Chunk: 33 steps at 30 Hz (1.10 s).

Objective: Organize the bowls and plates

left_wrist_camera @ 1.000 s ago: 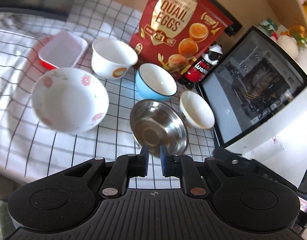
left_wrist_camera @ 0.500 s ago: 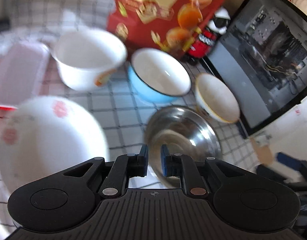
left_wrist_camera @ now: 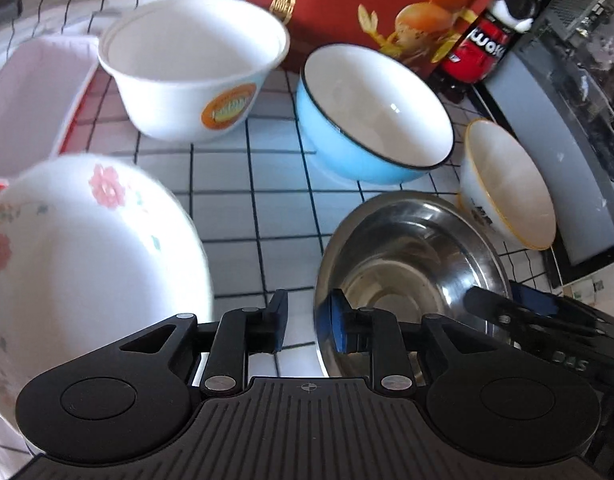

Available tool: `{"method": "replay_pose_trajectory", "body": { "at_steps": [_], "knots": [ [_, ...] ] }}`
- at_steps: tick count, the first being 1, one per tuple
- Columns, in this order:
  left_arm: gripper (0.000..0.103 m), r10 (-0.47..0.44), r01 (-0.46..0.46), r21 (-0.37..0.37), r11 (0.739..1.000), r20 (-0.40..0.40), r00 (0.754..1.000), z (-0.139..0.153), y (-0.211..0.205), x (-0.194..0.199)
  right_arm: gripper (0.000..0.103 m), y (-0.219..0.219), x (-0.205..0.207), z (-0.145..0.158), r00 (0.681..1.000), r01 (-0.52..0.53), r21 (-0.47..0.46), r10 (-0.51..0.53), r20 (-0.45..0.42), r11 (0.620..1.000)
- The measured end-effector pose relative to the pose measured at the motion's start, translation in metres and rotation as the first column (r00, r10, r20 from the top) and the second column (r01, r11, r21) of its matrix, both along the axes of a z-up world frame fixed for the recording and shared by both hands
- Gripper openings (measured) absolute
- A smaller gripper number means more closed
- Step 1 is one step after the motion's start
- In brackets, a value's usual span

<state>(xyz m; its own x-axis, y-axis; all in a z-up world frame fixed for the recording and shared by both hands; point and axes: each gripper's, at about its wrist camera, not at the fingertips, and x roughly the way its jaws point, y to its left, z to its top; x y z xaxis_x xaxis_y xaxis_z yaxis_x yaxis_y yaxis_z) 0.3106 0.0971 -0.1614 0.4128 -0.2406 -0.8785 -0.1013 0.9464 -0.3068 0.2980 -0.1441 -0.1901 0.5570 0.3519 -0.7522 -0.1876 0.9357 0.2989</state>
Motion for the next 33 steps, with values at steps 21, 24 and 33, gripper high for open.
{"method": "replay_pose_trajectory", "body": {
  "at_steps": [21,24,33],
  "knots": [
    [0.034,0.267,-0.248,-0.138,0.959,0.143,0.953,0.049,0.134,-0.078,0.057,0.150,-0.002,0.052,0.952,-0.305,0.049,0.302,0.060,0.951],
    [0.034,0.331,-0.323,-0.083,0.943,0.115,0.937,0.035,0.166,-0.086,0.057,0.200,0.006,0.043,0.926,-0.376,0.018,0.375,0.041,0.926],
    [0.033,0.346,-0.342,-0.058,0.938,0.060,0.936,0.011,0.183,-0.086,0.061,0.243,0.015,0.010,0.910,-0.414,-0.043,0.412,-0.045,0.909]
  ]
}}
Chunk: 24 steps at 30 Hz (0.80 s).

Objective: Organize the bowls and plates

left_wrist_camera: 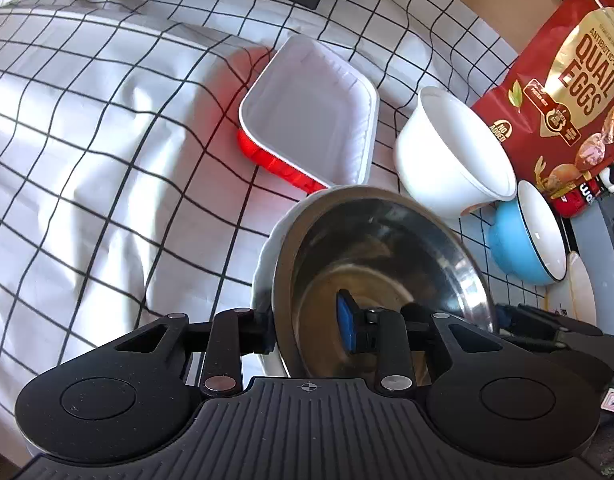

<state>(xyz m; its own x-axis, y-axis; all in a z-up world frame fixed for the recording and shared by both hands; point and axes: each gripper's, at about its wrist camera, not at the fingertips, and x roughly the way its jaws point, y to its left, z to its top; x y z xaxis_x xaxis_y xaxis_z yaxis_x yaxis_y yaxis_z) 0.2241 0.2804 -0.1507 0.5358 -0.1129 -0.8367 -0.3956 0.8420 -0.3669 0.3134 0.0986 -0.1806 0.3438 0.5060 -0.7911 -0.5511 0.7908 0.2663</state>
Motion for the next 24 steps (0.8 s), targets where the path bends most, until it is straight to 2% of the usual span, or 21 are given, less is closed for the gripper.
{"method": "replay_pose_trajectory", "body": {
  "at_steps": [3,5,7,8,10,12,15,18,19,21,24],
  "knots": [
    [0.033,-0.024,0.023,0.056,0.998,0.011,1.000,0.010,-0.002,0.000,0.064,-0.003,-0.005,0.002,1.000,-0.011,0.005,0.011,0.004,1.000],
    [0.032,-0.061,0.057,0.138,0.989,0.026,0.998,0.015,-0.003,-0.003,0.073,-0.007,-0.008,0.007,1.000,-0.016,0.020,0.015,0.027,1.000],
    [0.032,-0.083,0.079,0.224,0.971,0.008,0.997,0.016,-0.006,0.000,0.075,-0.010,-0.009,0.014,0.998,-0.008,0.023,0.007,0.067,1.000],
    [0.036,-0.086,0.085,0.244,0.966,-0.005,0.996,0.015,-0.005,0.002,0.075,-0.012,-0.010,0.018,0.995,0.000,0.016,-0.002,0.097,1.000],
    [0.038,-0.091,0.091,0.234,0.968,-0.012,0.996,0.012,-0.002,0.004,0.075,-0.018,-0.011,0.023,0.990,0.028,0.002,-0.028,0.140,1.000],
    [0.040,-0.090,0.090,0.207,0.974,-0.014,0.996,0.009,0.003,0.006,0.076,-0.024,-0.005,0.020,0.990,0.050,0.004,-0.050,0.129,0.999],
    [0.041,-0.072,0.076,0.135,0.988,-0.033,0.997,0.002,0.010,0.010,0.076,-0.027,0.010,0.005,0.995,0.095,0.022,-0.096,0.024,0.995],
    [0.036,-0.055,0.058,0.043,0.997,-0.059,0.997,-0.009,0.016,0.015,0.075,-0.024,0.018,-0.011,0.990,0.115,0.068,-0.109,-0.090,0.991],
    [0.032,-0.059,0.061,0.024,0.998,-0.068,0.996,-0.012,0.016,0.018,0.070,-0.022,0.019,-0.016,0.987,0.118,0.083,-0.107,-0.122,0.990],
    [0.031,-0.074,0.076,0.015,0.997,-0.081,0.994,-0.014,0.012,0.022,0.069,-0.019,0.021,-0.022,0.978,0.131,0.105,-0.111,-0.178,0.986],
    [0.036,-0.059,0.060,0.013,0.998,-0.094,0.994,-0.014,0.008,0.027,0.069,-0.023,0.019,-0.024,0.972,0.141,0.126,-0.113,-0.205,0.982]
  ]
}}
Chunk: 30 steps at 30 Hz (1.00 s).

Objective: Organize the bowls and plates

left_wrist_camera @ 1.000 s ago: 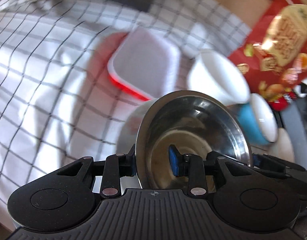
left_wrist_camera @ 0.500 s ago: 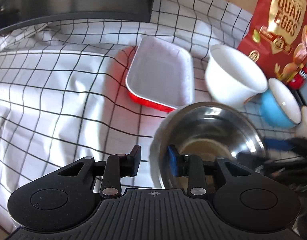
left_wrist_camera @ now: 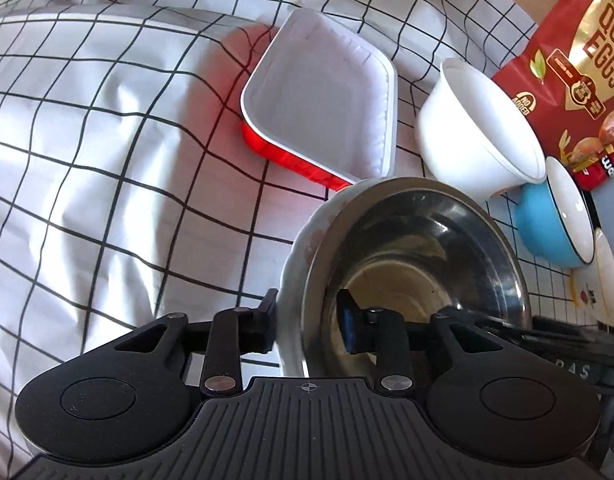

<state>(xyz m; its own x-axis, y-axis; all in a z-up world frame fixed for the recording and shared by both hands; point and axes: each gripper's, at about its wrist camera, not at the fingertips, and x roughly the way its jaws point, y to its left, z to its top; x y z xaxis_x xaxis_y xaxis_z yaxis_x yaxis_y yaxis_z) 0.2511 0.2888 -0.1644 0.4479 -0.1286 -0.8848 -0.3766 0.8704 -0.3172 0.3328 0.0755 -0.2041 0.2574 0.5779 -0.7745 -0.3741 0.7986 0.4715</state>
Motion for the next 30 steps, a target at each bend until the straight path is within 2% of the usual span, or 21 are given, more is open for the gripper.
{"method": "replay_pose_trajectory", "body": {
  "at_steps": [2,4,7,11,19,25,30],
  "knots": [
    [0.043,0.001,-0.002,-0.022,1.000,-0.011,1.000,0.000,-0.002,0.005,0.069,-0.009,-0.002,-0.001,1.000,0.002,0.025,-0.001,-0.027,1.000],
    [0.045,-0.028,0.028,-0.043,0.999,-0.009,1.000,0.000,-0.009,0.010,0.069,-0.019,-0.007,-0.001,0.999,0.017,0.016,-0.017,-0.027,1.000],
    [0.045,-0.083,0.083,-0.066,0.994,0.003,0.997,-0.002,-0.025,0.018,0.070,-0.036,-0.013,0.000,0.998,0.055,-0.019,-0.055,-0.010,0.998],
    [0.045,-0.111,0.113,-0.082,0.990,0.026,0.993,-0.003,-0.037,0.029,0.070,-0.055,-0.016,-0.001,0.994,0.107,-0.009,-0.108,-0.027,0.994],
    [0.045,-0.093,0.094,-0.078,0.992,0.020,0.995,-0.004,-0.031,0.039,0.074,-0.047,-0.019,-0.001,0.995,0.100,-0.013,-0.100,-0.009,0.995],
    [0.050,-0.112,0.113,-0.067,0.991,0.023,0.993,-0.004,-0.036,0.044,0.074,-0.045,-0.018,-0.001,0.989,0.150,-0.035,-0.150,-0.012,0.988],
    [0.050,-0.152,0.158,-0.152,0.976,0.050,0.987,-0.009,-0.034,0.049,0.074,-0.055,-0.025,-0.001,0.980,0.198,-0.045,-0.199,-0.015,0.979]
  ]
}}
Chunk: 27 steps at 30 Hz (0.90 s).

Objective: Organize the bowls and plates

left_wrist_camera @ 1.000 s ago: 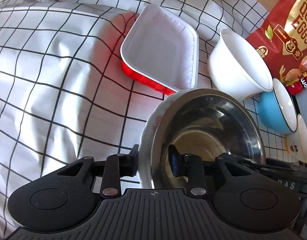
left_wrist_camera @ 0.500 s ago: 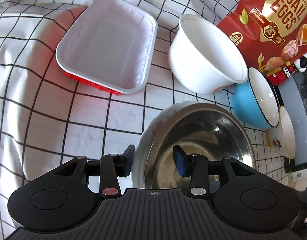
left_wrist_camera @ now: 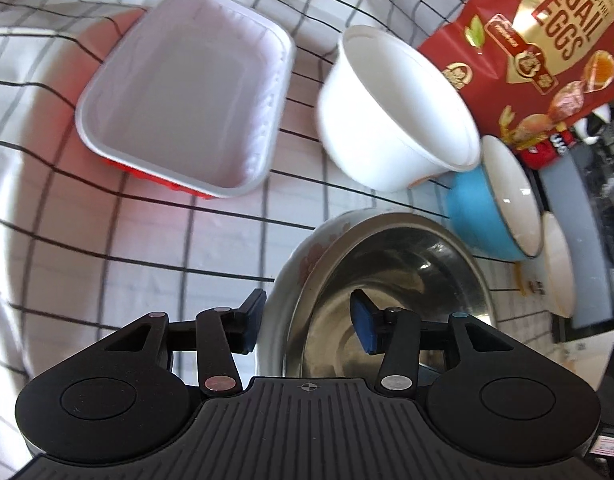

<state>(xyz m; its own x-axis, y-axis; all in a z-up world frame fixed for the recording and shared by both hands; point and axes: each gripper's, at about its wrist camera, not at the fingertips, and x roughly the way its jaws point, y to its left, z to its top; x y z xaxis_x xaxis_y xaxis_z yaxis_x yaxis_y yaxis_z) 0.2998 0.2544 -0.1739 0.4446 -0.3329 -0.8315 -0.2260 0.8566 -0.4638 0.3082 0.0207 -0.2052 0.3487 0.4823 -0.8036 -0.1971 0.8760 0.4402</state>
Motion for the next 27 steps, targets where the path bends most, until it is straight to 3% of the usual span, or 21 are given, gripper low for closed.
{"method": "replay_pose_trajectory", "body": {
  "at_steps": [3,7,10,13,17,19,22,24,27],
  "knots": [
    [0.049,-0.027,0.027,-0.029,0.999,0.015,1.000,-0.002,-0.001,0.007,0.074,-0.002,-0.001,0.001,0.999,0.047,-0.026,-0.047,-0.006,0.999],
    [0.041,-0.058,0.058,0.000,0.998,0.058,0.997,0.006,0.000,0.013,0.081,-0.018,-0.008,0.017,0.985,0.163,-0.103,-0.155,0.080,0.981],
    [0.042,-0.017,0.013,0.023,1.000,0.155,0.988,0.031,0.007,0.010,0.088,-0.043,-0.023,0.041,0.958,0.242,-0.133,-0.215,0.187,0.961],
    [0.042,0.036,-0.055,0.068,0.996,0.260,0.965,0.068,0.003,0.002,0.101,-0.074,-0.044,0.059,0.912,0.311,-0.175,-0.242,0.330,0.934],
    [0.042,-0.010,0.004,0.016,1.000,0.373,0.928,0.109,-0.030,-0.006,0.101,-0.124,-0.045,0.063,0.884,0.371,-0.302,-0.235,0.404,0.878],
    [0.042,-0.056,0.083,-0.055,0.995,0.378,0.924,0.116,-0.063,0.002,0.101,-0.150,-0.035,0.065,0.884,0.370,-0.270,-0.248,0.396,0.889],
    [0.042,-0.134,0.177,-0.101,0.979,0.335,0.932,0.104,-0.129,0.024,0.101,-0.187,-0.014,0.063,0.903,0.347,-0.219,-0.261,0.341,0.912],
    [0.042,-0.170,0.204,-0.105,0.973,0.268,0.948,0.086,-0.174,0.043,0.101,-0.204,-0.003,0.059,0.909,0.344,-0.224,-0.264,0.321,0.912],
    [0.042,-0.159,0.185,-0.110,0.977,0.208,0.965,0.059,-0.220,0.063,0.101,-0.219,-0.006,0.055,0.897,0.333,-0.227,-0.233,0.374,0.915]
  ]
}}
